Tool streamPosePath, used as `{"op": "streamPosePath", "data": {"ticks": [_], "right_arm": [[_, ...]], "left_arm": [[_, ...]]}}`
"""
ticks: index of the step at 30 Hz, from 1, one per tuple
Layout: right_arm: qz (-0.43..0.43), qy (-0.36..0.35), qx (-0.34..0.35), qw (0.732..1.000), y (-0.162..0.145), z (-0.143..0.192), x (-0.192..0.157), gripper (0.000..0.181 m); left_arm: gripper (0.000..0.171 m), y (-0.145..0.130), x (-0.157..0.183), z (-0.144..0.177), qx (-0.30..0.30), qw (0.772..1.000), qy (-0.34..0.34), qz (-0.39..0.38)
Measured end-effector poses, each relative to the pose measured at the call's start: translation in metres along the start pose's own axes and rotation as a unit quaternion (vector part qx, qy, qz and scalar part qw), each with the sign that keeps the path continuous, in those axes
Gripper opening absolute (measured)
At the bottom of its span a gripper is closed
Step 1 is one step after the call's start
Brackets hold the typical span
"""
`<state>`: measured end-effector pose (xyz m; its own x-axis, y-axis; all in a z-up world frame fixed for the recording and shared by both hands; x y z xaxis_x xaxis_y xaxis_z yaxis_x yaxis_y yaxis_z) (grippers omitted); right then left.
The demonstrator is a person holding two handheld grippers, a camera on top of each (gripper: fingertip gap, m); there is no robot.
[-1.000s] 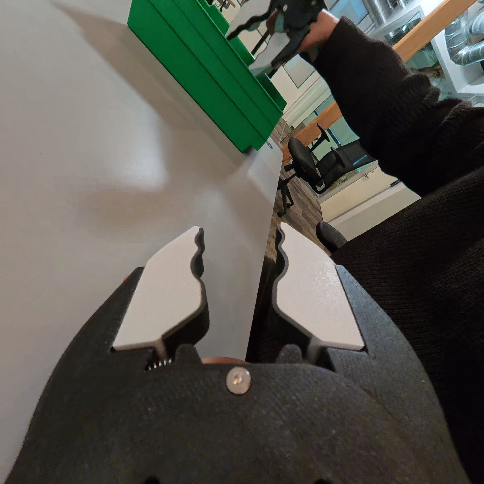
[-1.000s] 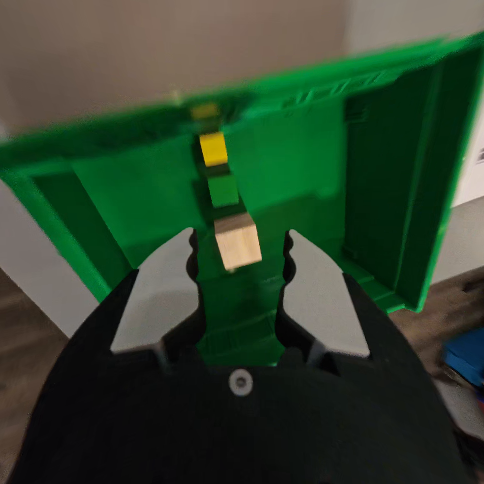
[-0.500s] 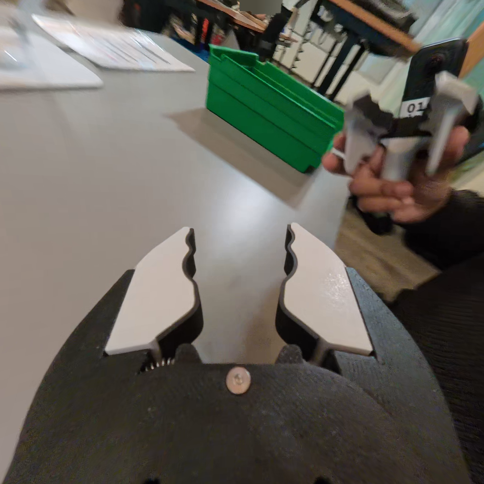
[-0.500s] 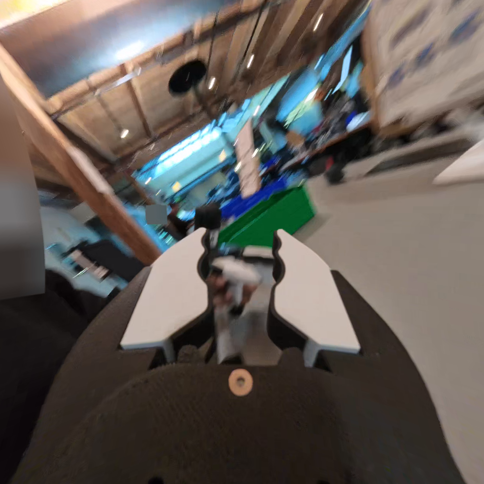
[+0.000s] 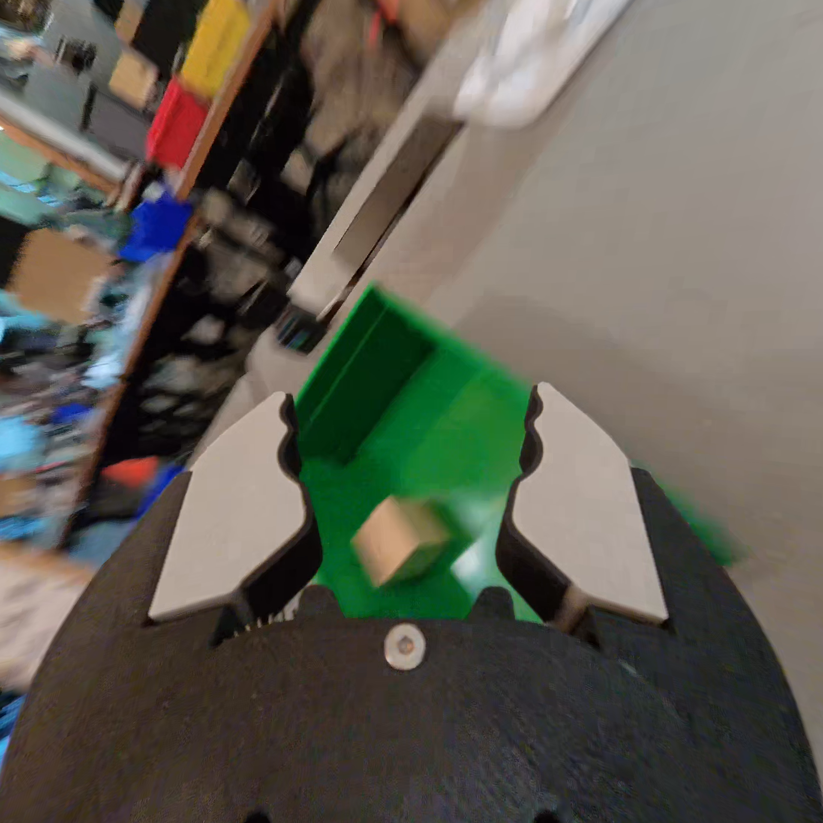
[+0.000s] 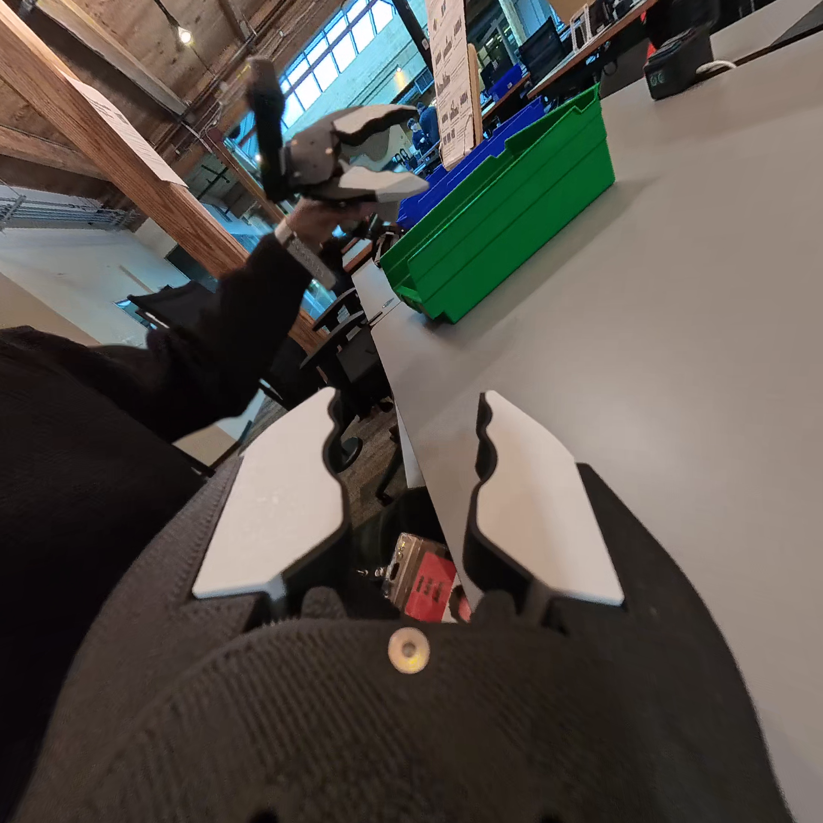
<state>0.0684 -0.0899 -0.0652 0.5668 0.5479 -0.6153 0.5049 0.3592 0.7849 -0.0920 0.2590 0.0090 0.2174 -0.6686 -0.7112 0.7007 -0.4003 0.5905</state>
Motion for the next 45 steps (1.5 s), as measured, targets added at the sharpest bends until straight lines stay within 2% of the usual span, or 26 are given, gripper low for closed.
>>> {"op": "streamPosePath", "data": {"ticks": [2, 3, 5, 8, 10, 14, 18, 19, 20, 22, 24, 25, 27, 29, 31, 35, 39, 41, 43, 45], "right_arm": [[0.011, -0.003, -0.016, 1.0, -0.002, -0.003, 0.002, 0.056], [0.021, -0.007, -0.029, 0.999, -0.004, -0.004, 0.003, 0.056], [0.042, -0.018, -0.052, 0.998, -0.01, -0.008, 0.004, 0.054], [0.053, -0.016, -0.063, 0.996, -0.013, -0.014, 0.002, 0.053], [0.051, -0.015, -0.06, 0.997, -0.012, -0.015, 0.002, 0.052], [0.037, -0.022, -0.052, 0.998, -0.011, -0.012, 0.009, 0.051], [-0.001, -0.01, -0.021, 1.0, -0.005, -0.007, 0.013, 0.048], [-0.009, -0.008, -0.015, 1.0, -0.003, -0.006, 0.014, 0.048], [-0.013, -0.009, -0.01, 1.0, -0.002, -0.004, 0.015, 0.047], [-0.012, -0.012, -0.006, 1.0, 0.0, 0.0, 0.017, 0.045], [-0.004, -0.018, -0.008, 1.0, 0.002, 0.002, 0.018, 0.045], [0.001, -0.018, -0.009, 1.0, 0.003, 0.003, 0.018, 0.044], [0.009, -0.014, -0.01, 1.0, 0.005, 0.003, 0.016, 0.044], [0.017, -0.011, -0.012, 1.0, 0.006, 0.002, 0.013, 0.044], [0.028, -0.01, -0.013, 0.999, 0.008, 0.003, 0.01, 0.044], [0.075, -0.019, -0.004, 0.997, 0.02, 0.011, -0.001, 0.047], [0.125, -0.058, -0.013, 0.99, 0.029, 0.025, -0.001, 0.058], [0.112, -0.054, -0.014, 0.992, 0.029, 0.029, 0.0, 0.062], [0.08, -0.04, -0.02, 0.996, 0.024, 0.028, 0.001, 0.069], [0.053, -0.027, -0.041, 0.997, 0.015, 0.024, 0.004, 0.072]], "left_arm": [[0.094, -0.043, -0.034, -0.018, -0.11, 0.982, 0.059, -0.142], [0.091, -0.062, -0.038, -0.026, -0.149, 0.967, 0.048, -0.202], [0.087, -0.095, -0.026, -0.039, -0.199, 0.939, -0.031, -0.279], [0.084, -0.135, -0.003, -0.051, -0.268, 0.904, -0.161, -0.291], [0.085, -0.153, 0.001, -0.057, -0.327, 0.88, -0.21, -0.273], [0.076, -0.165, 0.002, -0.075, -0.349, 0.864, -0.229, -0.283], [0.065, -0.167, -0.006, -0.081, -0.356, 0.849, -0.218, -0.323], [0.065, -0.163, -0.011, -0.08, -0.353, 0.849, -0.213, -0.33], [0.065, -0.151, -0.018, -0.079, -0.337, 0.862, -0.204, -0.321], [0.064, -0.109, -0.036, -0.072, -0.278, 0.913, -0.187, -0.235], [0.063, -0.051, -0.054, -0.056, -0.173, 0.961, -0.176, -0.121], [0.063, -0.019, -0.058, -0.043, -0.108, 0.976, -0.18, -0.063], [0.062, 0.04, -0.056, -0.011, 0.01, 0.977, -0.205, 0.049], [0.062, 0.086, -0.038, 0.021, 0.091, 0.958, -0.242, 0.126], [0.062, 0.118, -0.006, 0.048, 0.139, 0.936, -0.276, 0.17], [0.062, 0.152, 0.088, 0.073, 0.166, 0.877, -0.356, 0.275], [0.063, 0.158, 0.189, 0.072, 0.127, 0.783, -0.464, 0.393], [0.063, 0.152, 0.231, 0.066, 0.093, 0.747, -0.506, 0.42], [0.062, 0.142, 0.26, 0.062, 0.044, 0.728, -0.539, 0.42], [0.062, 0.137, 0.274, 0.058, 0.033, 0.726, -0.548, 0.414]]}}
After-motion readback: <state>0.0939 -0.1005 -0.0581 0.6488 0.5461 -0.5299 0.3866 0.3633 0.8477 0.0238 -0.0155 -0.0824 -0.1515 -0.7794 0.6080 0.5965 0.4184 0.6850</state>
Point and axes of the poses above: each gripper's, where its closed fingertips meet, z back along the fingers, y out of its top, x = y × z across the jaws, the point moved 3 cm from there along z, back along the fingers, and after that the axes turned 9 degrees about y, right-handed, at the moved point
